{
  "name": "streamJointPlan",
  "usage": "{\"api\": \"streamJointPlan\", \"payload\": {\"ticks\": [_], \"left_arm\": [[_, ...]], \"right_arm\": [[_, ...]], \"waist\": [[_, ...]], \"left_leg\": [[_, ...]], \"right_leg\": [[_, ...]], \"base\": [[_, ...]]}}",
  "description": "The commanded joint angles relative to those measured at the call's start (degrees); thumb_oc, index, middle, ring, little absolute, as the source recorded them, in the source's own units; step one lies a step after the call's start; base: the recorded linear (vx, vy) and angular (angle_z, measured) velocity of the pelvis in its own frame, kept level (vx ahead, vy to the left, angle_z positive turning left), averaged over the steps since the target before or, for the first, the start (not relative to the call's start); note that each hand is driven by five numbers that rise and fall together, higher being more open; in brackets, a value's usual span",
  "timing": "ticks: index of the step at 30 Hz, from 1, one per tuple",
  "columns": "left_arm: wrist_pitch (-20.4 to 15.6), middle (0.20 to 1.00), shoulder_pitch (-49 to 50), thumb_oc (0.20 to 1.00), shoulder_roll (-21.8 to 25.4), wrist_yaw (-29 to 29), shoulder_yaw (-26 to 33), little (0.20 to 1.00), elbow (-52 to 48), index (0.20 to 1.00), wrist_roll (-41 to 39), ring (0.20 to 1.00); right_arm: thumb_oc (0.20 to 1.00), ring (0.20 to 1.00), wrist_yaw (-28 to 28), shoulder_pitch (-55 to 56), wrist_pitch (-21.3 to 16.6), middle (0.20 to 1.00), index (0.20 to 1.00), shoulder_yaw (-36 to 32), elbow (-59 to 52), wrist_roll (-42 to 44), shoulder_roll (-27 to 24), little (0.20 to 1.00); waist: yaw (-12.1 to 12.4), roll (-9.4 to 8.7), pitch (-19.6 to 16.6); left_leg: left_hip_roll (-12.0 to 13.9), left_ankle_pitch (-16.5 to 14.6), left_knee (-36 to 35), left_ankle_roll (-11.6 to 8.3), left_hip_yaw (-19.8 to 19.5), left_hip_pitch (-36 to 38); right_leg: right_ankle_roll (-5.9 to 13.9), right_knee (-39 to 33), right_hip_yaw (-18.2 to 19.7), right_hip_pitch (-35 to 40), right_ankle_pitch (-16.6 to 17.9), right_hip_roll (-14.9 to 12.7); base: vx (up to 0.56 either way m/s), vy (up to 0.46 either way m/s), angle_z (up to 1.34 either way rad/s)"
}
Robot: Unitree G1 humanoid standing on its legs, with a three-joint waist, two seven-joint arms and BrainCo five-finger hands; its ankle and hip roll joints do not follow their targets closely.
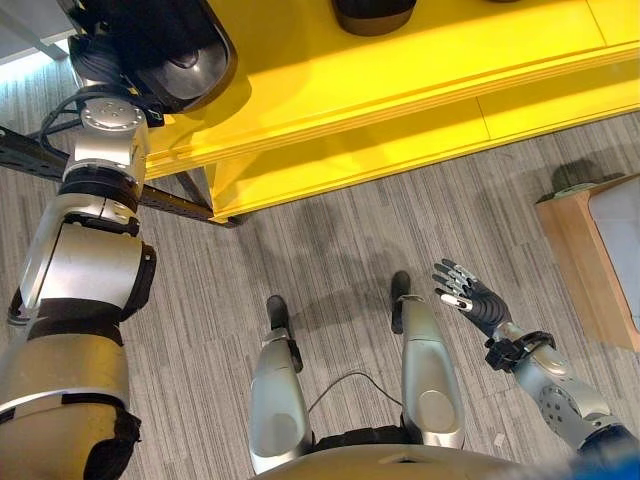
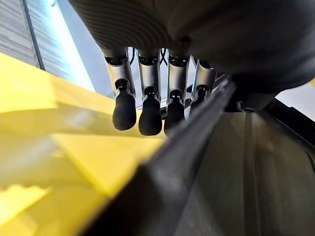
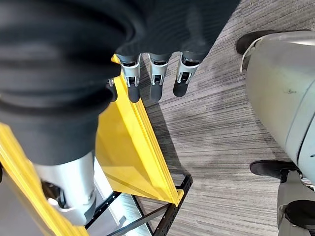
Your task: Move parts from the plastic box to the shelf.
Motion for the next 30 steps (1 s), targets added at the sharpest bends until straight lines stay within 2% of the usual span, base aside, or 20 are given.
{"api": "streamJointPlan", "payload": {"ticks": [1, 7, 8, 9, 23, 30], "left_arm": [[-2.9, 0.2, -4.9, 0.2, 3.8, 1.5, 1.2, 0.2, 0.3, 0.2, 2.2, 0.2], [-3.2, 0.2, -5.1, 0.2, 3.2, 1.7, 1.5, 0.2, 0.3, 0.2, 1.6, 0.2], [-3.3, 0.878, -5.1, 0.878, 3.2, 1.6, 1.6, 0.878, 0.3, 0.878, 1.2, 0.878], [-3.3, 1.0, -5.1, 1.0, 3.2, 1.6, 1.6, 1.0, 0.3, 1.0, 1.2, 1.0], [-3.4, 1.0, -4.8, 1.0, 3.0, 1.2, 2.2, 1.0, 0.4, 1.0, 0.3, 1.0], [-4.4, 1.0, -4.5, 1.0, 2.6, 0.7, 3.2, 1.0, 0.2, 1.0, -3.9, 1.0]], "right_arm": [[1.0, 1.0, 0.8, 2.0, -1.4, 1.0, 1.0, -1.1, 0.6, 1.1, 1.3, 1.0], [1.0, 1.0, 0.9, 1.9, -1.4, 1.0, 1.0, -1.0, 0.7, 1.2, 1.2, 1.0], [1.0, 1.0, 0.8, 1.9, -1.5, 1.0, 1.0, -1.0, 0.9, 1.2, 1.3, 1.0], [1.0, 1.0, 0.8, 1.9, -1.5, 1.0, 1.0, -1.0, 0.9, 1.2, 1.3, 1.0], [1.0, 1.0, 0.8, 2.1, -1.5, 1.0, 1.0, -1.3, 1.2, 1.5, 1.3, 1.0], [1.0, 1.0, 0.3, 2.1, -1.4, 1.0, 1.0, -1.5, 1.5, 1.4, 1.3, 1.0]], "waist": [[0.6, -2.64, -2.7], [0.6, -2.6, -2.8], [0.5, -2.65, -2.8], [0.5, -2.65, -2.8], [0.6, -2.63, -2.9], [0.5, -2.58, -3.0]], "left_leg": [[4.7, -1.6, 5.5, -1.25, -4.1, -4.1], [4.7, -1.6, 5.5, -1.32, -3.9, -4.2], [4.7, -1.6, 5.6, -1.3, -4.0, -4.2], [4.8, -1.6, 5.6, -1.3, -4.0, -4.2], [4.8, -1.8, 6.3, -1.3, -4.1, -4.6], [4.8, -2.0, 6.8, -1.28, -4.2, -4.8]], "right_leg": [[5.75, -8.9, -0.2, 6.2, 6.2, -3.7], [5.82, -8.8, -0.1, 6.2, 6.1, -3.6], [5.81, -8.7, -0.1, 6.1, 6.2, -3.6], [5.81, -8.7, -0.1, 6.1, 6.2, -3.5], [5.77, -8.1, 0.3, 5.9, 6.1, -3.7], [5.82, -7.9, 0.4, 5.8, 6.0, -3.6]], "base": [[0.0, 0.0, 0.0], [0.0, 0.0, 0.0], [0.0, 0.0, 0.0], [0.0, 0.0, 0.0], [0.0, 0.0, 0.0], [0.0, 0.0, 0.0]]}}
